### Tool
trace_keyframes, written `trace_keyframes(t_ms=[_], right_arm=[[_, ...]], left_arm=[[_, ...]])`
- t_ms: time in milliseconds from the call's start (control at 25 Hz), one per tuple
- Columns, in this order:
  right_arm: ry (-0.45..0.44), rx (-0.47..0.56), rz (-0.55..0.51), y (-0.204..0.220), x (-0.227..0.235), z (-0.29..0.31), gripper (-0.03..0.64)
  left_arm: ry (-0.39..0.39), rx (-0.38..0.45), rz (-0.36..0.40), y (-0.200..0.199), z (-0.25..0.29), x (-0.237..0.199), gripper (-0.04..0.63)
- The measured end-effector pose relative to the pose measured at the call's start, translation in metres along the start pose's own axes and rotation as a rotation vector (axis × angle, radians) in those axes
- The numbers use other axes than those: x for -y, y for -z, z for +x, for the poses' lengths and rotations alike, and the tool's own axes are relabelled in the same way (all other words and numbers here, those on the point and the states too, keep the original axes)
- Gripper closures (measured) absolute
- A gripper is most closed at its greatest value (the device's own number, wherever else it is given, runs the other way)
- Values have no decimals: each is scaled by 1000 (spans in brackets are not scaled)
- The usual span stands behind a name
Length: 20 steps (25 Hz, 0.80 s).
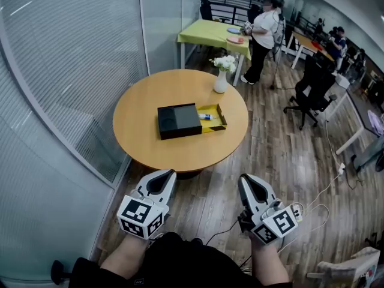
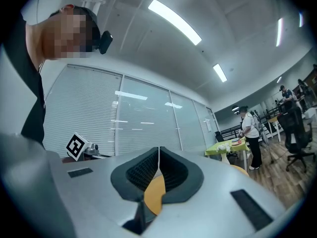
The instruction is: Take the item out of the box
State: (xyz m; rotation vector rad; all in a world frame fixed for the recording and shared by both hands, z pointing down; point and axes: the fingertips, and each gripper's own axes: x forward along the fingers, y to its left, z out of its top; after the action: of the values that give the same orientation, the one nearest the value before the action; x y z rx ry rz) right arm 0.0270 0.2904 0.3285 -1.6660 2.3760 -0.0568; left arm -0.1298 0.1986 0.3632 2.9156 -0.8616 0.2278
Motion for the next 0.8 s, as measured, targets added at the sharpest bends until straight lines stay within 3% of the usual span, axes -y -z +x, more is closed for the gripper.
trace_keyframes(t_ms=[440,800], right_arm=[[5,-17,35,9,32,-20,578],[28,-61,47,27,75,15,578]], left_arm=[[40,-21,-4,11,35,28,581],[72,-49,-24,20,91,5,581]])
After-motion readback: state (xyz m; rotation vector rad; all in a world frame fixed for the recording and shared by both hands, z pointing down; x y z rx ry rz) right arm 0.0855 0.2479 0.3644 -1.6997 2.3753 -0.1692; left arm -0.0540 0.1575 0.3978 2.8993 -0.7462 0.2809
